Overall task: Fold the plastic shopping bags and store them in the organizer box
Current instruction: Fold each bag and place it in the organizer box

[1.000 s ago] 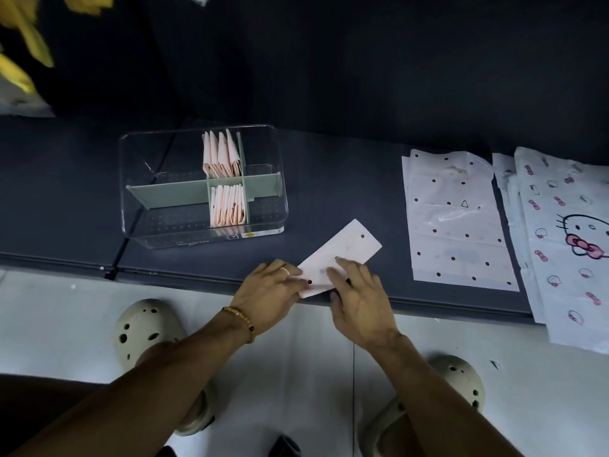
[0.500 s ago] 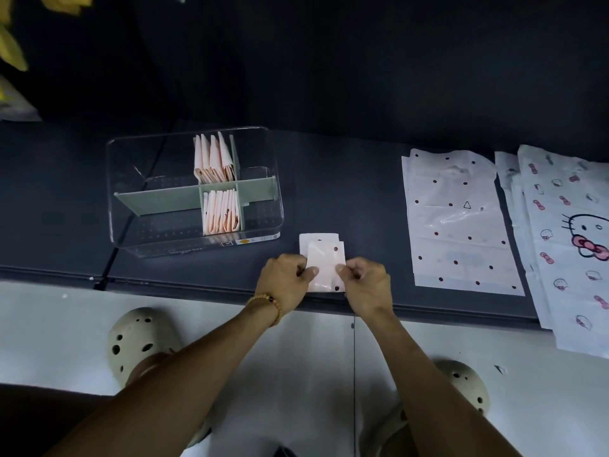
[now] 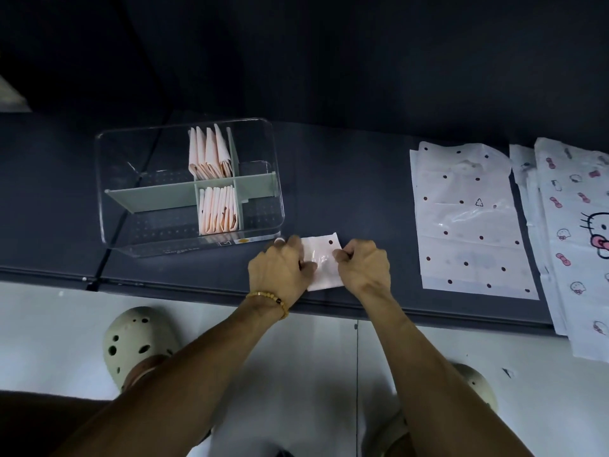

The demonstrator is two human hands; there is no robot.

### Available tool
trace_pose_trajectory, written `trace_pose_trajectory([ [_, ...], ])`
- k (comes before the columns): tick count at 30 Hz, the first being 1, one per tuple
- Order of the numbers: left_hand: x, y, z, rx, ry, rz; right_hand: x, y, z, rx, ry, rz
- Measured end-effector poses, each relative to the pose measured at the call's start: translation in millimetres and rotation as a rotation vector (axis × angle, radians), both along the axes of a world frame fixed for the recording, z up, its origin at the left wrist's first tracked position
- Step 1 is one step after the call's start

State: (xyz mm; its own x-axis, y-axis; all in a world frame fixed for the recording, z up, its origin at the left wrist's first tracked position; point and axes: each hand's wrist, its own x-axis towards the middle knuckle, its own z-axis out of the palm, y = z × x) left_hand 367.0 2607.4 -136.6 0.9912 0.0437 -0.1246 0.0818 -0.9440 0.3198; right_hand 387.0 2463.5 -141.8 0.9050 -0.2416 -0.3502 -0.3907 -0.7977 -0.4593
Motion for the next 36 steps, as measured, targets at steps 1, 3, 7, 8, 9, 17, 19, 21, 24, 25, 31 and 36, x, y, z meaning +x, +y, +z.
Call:
trace_pose_trajectory([
  [1,-0.2,1.1,-1.6,-0.01,-0.071,-0.084,0.4,1.3,0.3,-0.027,-0.011,0.021],
  [3,0.7,2.8,-5.9,-0.032,-0.138,-0.301,0.3,2.7,0.9,-0.056,-0.037,0.054],
  [7,-5.2,4.8,-14.2,0.131,-0.078,-0.504,-8.1,-5.1,0.0,-0.069,-0.282,0.047],
  [8,-8.7,4.9,-14.5,0.167,-0.086,-0.482,-13.2,-9.1,-0.6,-0.105,-0.406,0.047],
  [9,-12.6,4.1,-13.4,0.183,-0.103,-0.453,-20.5,-12.1,-1.9,-0.163,-0.514,0.066],
  [17,-25.9,4.5,-10.4,0.181,-0.232,-0.353,-79.9,-13.2,-34.4,-0.314,-0.386,0.363],
  [19,-27.5,5.3,-8.8,0.2,-0.218,-0.373,-80.7,-15.9,-36.3,-0.328,-0.355,0.396],
  [21,-25.8,3.7,-10.8,0.189,-0.251,-0.46,-79.7,-17.9,-38.2,-0.318,-0.304,0.43],
  [24,-16.8,-11.2,-17.8,0.116,-0.181,-0.699,-78.3,-18.8,-38.9,-0.323,-0.237,0.46],
  [25,-13.7,-17.1,-21.8,0.113,-0.113,-0.732,-78.0,-19.0,-38.8,-0.333,-0.216,0.472],
  [31,-10.4,-21.5,-36.9,0.102,-0.041,-0.726,-78.8,-20.4,-36.3,-0.296,-0.237,0.455],
  [36,-3.7,8.1,-34.8,0.083,-0.057,-0.755,-78.1,-21.5,-33.7,-0.287,-0.271,0.451],
])
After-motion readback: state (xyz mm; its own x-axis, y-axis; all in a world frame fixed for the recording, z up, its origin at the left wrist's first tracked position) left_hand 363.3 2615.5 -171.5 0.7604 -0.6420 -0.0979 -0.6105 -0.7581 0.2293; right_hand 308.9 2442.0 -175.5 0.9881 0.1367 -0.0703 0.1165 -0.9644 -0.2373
